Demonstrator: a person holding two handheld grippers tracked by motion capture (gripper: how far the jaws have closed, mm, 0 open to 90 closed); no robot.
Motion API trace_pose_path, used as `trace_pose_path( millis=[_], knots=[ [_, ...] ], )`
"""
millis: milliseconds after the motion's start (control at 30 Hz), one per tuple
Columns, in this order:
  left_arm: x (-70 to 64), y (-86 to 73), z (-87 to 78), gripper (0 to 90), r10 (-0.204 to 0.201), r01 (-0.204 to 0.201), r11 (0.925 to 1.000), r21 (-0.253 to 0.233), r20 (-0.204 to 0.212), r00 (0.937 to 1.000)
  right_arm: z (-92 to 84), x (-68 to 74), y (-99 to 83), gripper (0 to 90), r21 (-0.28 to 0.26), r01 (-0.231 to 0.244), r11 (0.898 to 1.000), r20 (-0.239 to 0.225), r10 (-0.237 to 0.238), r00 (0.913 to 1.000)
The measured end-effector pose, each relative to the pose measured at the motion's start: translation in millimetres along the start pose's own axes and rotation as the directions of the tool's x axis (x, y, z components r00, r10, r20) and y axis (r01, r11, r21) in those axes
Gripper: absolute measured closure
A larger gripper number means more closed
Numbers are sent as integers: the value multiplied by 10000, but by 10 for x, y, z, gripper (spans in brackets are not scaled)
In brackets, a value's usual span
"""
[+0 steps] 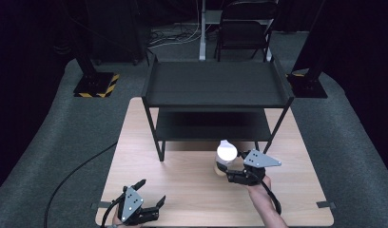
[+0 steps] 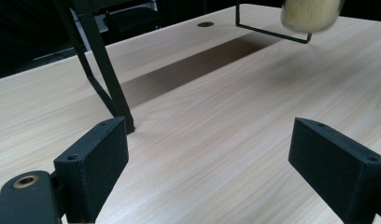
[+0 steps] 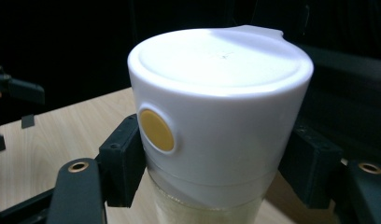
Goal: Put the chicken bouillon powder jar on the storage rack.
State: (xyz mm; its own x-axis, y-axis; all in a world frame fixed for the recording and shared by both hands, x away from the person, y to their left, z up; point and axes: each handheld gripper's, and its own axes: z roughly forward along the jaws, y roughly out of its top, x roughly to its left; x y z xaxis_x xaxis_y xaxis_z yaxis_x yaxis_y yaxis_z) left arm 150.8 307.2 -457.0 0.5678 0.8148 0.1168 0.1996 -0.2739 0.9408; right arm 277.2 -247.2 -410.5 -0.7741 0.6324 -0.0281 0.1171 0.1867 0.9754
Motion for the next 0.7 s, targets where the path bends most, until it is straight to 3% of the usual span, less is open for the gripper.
trace_pose_path(
  millis=[500,700],
  knots=[
    [2,0,5,119,9,-10,10000,17,33,10000,82,-102,528,302,-660,569,9962,350,-547,9979],
    [2,3,11,119,31,-32,10000,32,87,10000,184,-180,697,302,-518,656,9965,623,-623,9961]
  ],
)
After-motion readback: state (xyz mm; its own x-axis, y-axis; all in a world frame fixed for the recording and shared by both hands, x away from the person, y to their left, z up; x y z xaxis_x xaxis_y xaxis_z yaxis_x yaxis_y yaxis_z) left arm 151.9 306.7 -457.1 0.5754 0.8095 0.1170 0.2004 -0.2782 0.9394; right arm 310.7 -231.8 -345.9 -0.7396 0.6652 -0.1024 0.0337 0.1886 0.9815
